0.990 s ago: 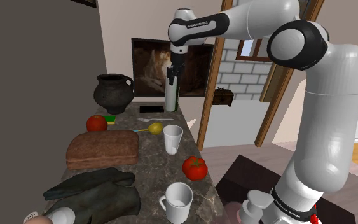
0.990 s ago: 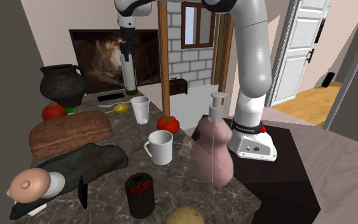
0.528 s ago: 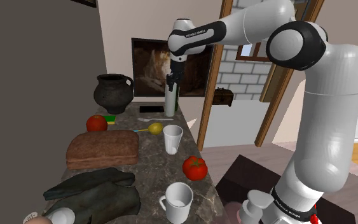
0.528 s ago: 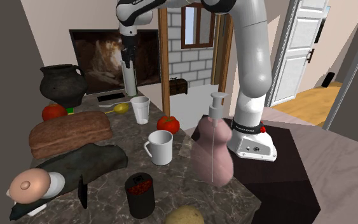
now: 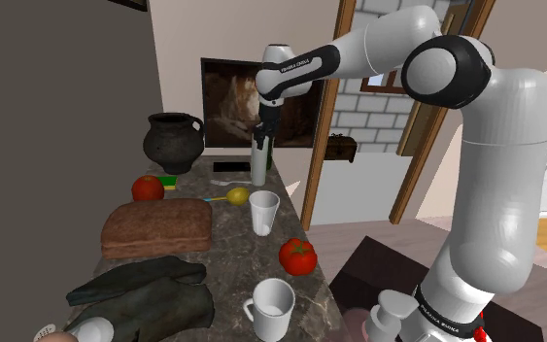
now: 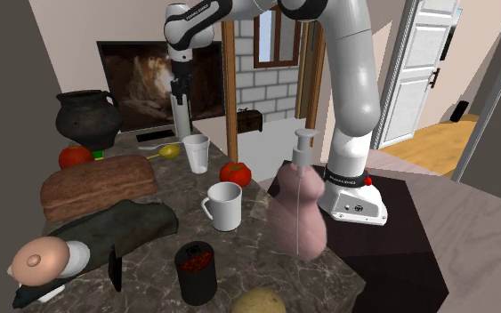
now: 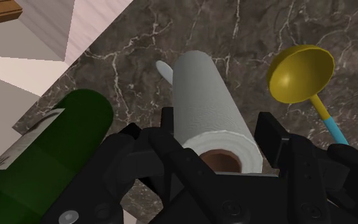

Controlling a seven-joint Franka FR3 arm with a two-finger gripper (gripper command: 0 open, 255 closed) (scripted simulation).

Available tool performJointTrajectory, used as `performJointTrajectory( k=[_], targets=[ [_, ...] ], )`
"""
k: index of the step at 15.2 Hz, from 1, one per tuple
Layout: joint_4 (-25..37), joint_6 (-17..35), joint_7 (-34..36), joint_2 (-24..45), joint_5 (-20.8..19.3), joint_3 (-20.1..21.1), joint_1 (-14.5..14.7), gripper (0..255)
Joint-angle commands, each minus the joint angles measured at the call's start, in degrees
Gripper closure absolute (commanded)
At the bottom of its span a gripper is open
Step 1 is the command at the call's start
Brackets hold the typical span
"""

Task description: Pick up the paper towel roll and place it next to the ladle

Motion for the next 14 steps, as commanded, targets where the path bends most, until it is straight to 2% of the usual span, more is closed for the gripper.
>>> performJointTrajectory(
  k=[1,9,10,14],
  targets=[
    [-1.81,2.03,0.14,0.19,-0.02,0.04,0.07,255],
    [-1.81,2.03,0.14,0.19,-0.02,0.04,0.07,255],
    [-1.81,2.03,0.14,0.19,-0.02,0.04,0.07,0],
    [-1.81,2.03,0.14,0.19,-0.02,0.04,0.07,0]
  ],
)
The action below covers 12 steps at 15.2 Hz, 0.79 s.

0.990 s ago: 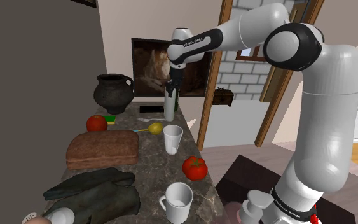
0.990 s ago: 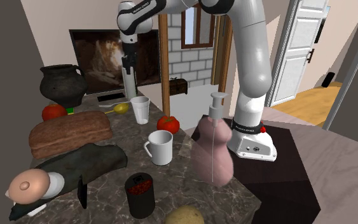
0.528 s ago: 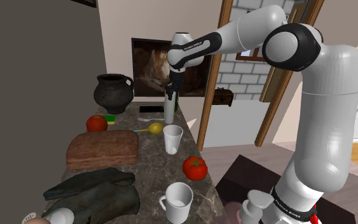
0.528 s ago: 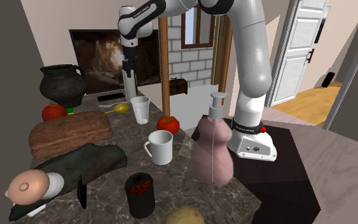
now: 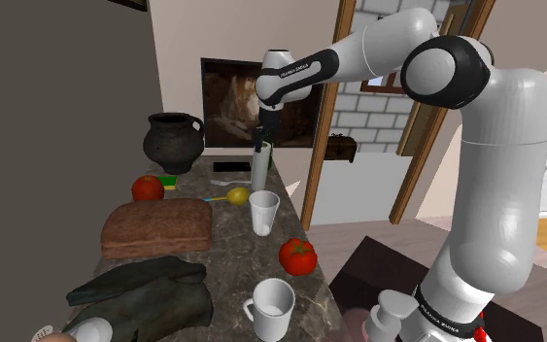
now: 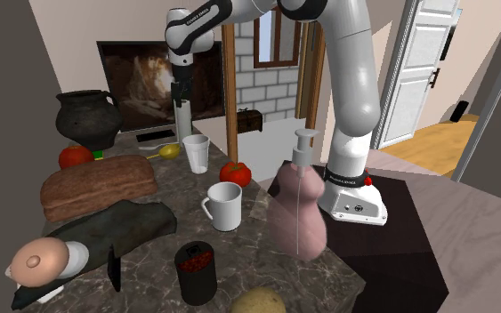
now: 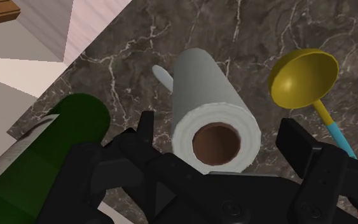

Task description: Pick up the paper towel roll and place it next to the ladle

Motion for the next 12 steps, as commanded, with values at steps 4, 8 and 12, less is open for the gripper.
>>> performJointTrajectory(
  k=[4,8,12],
  targets=[
    [2.62,-4.85,0.13,-2.24,-0.21,-0.02,0.18,0],
    [3.44,-6.17,0.16,-2.73,-0.26,-0.01,0.22,0],
    [3.45,-6.17,0.16,-2.73,-0.26,-0.01,0.22,0]
  ],
)
